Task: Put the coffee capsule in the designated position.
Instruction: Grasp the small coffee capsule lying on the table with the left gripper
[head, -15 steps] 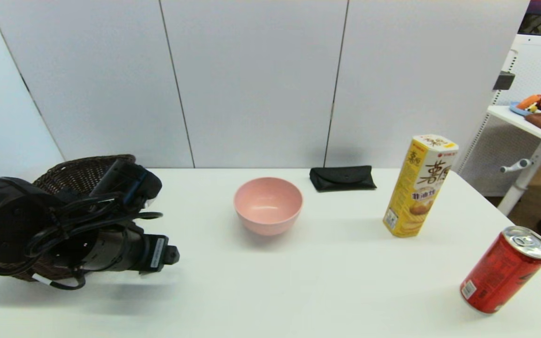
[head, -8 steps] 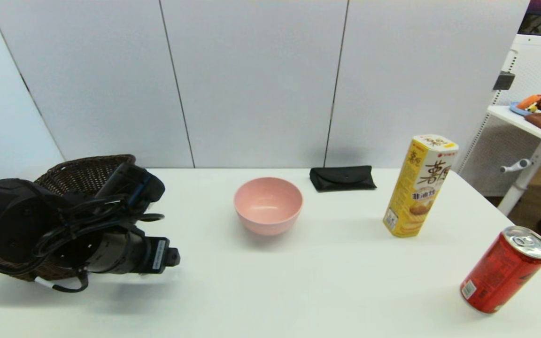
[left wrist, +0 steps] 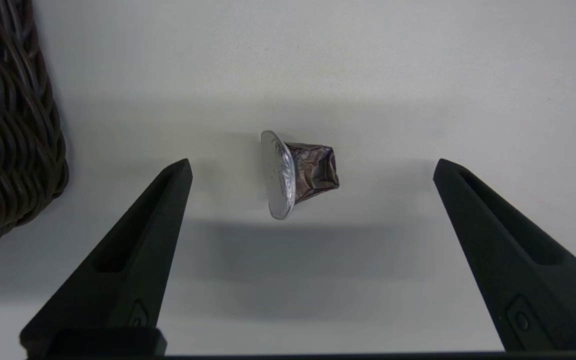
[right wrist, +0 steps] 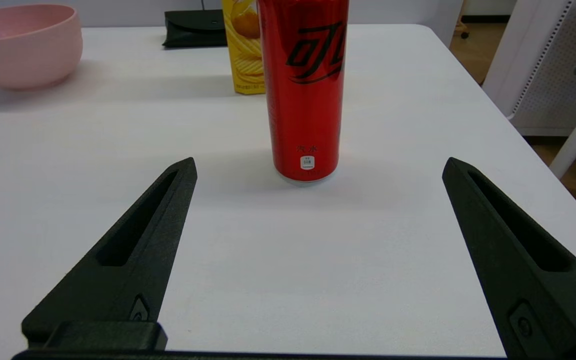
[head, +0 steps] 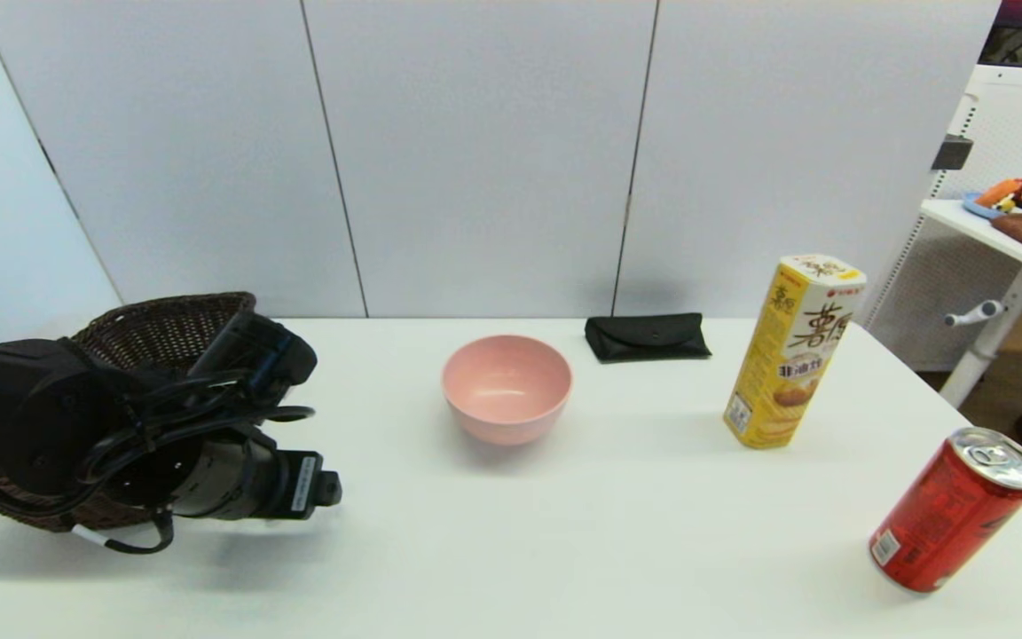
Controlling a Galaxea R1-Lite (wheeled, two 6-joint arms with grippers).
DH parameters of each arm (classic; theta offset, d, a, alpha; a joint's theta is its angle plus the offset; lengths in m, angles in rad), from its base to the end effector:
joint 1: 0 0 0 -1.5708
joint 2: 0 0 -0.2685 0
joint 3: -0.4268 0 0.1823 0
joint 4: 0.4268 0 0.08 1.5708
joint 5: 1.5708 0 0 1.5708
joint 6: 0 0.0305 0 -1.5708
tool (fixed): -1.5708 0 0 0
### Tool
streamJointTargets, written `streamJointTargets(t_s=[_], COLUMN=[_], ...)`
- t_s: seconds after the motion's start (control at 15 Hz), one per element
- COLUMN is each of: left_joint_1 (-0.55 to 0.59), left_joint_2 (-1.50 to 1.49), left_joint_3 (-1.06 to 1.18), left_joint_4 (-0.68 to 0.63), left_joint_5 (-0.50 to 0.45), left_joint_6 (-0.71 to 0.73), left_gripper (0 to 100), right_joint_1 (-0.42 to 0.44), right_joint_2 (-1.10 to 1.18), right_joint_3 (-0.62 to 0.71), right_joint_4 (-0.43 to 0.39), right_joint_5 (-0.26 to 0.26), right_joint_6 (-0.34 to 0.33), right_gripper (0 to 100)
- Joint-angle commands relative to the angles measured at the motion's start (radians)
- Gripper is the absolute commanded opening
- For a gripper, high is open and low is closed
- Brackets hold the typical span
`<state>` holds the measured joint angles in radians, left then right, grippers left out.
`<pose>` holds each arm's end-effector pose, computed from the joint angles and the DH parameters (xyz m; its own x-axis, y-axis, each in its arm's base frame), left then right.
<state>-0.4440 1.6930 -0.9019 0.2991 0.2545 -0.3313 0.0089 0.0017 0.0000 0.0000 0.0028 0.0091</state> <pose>0.2324 -0.1020 0.1044 0.5122 0.0352 -0.8582 0.0333 0.9976 0.0607 0.0081 0.0002 0.0755 0.9999 0.0117 -0.0017 -0.0117 0.9999 0.0091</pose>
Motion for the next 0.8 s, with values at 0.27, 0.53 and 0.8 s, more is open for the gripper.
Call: streamJointTargets(t_s=[0.27, 0.53, 0.8], left_joint_1=[0.005, 0.021, 0.021], left_joint_2=[0.022, 0.025, 0.025], left_joint_3=[-0.002, -0.006, -0.006], left_joint_4=[-0.002, -0.005, -0.005], left_joint_5=[0.003, 0.003, 0.003], left_joint_6=[-0.002, 0.000, 0.000], left_gripper=[0, 0, 0], right_joint_1=[0.000, 0.000, 0.000], right_joint_2=[0.001, 0.001, 0.001], right_joint_3=[0.000, 0.000, 0.000], right_joint_4=[0.000, 0.000, 0.000], right_joint_5=[0.000, 0.000, 0.000], right_joint_6=[0.000, 0.000, 0.000], right_gripper=[100, 100, 100])
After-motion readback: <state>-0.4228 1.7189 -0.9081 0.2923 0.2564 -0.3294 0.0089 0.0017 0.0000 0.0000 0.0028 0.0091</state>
